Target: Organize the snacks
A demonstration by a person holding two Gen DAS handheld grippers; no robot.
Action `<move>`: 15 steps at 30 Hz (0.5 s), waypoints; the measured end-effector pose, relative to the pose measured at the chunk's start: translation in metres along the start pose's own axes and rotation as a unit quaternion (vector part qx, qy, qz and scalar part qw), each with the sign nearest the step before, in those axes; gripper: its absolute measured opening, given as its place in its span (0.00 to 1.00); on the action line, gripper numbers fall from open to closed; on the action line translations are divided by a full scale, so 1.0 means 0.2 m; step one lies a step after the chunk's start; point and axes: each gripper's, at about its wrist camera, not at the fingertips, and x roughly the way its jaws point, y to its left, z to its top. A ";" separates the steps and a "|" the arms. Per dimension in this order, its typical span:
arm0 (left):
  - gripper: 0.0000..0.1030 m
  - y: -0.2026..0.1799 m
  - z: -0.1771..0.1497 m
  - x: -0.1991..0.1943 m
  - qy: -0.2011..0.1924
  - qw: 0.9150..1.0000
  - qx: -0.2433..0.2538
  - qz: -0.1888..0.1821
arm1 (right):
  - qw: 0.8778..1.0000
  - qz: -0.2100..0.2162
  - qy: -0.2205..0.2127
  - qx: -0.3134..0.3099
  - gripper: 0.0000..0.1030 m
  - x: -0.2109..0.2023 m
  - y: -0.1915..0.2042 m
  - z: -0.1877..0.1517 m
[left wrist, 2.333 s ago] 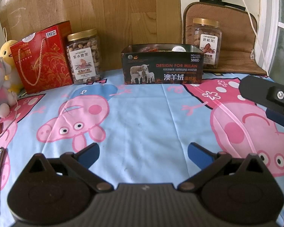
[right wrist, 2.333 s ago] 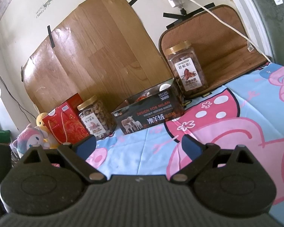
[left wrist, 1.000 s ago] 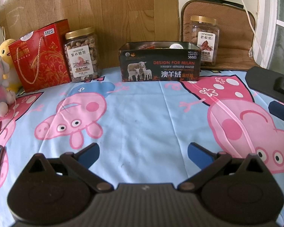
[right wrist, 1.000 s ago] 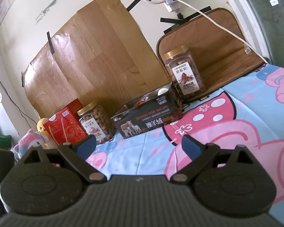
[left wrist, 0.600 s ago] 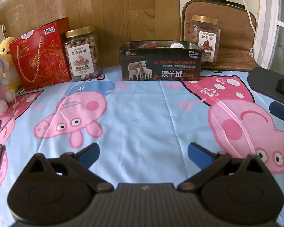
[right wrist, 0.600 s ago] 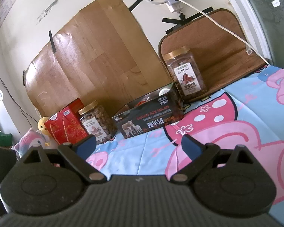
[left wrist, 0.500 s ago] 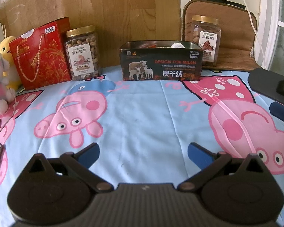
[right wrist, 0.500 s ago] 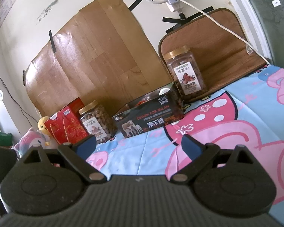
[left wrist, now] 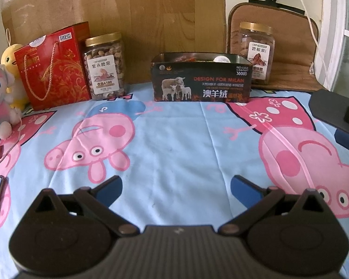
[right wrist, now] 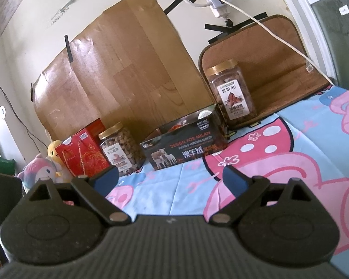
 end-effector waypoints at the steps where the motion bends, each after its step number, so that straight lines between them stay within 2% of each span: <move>1: 1.00 0.00 0.00 0.00 -0.001 1.000 0.000 0.001 | 1.000 0.000 -0.001 -0.001 0.95 0.00 0.00 0.00; 4: 1.00 0.01 0.01 -0.01 -0.008 1.000 -0.002 0.005 | 1.000 -0.001 -0.002 -0.002 0.95 0.00 0.01 0.00; 9: 1.00 0.02 0.03 -0.08 -0.058 0.997 0.004 0.043 | 1.000 -0.002 -0.013 -0.007 0.95 -0.02 0.01 0.00; 15: 1.00 0.05 0.05 -0.15 -0.103 0.993 -0.012 0.063 | 1.000 -0.003 -0.028 -0.013 0.95 -0.03 0.01 0.01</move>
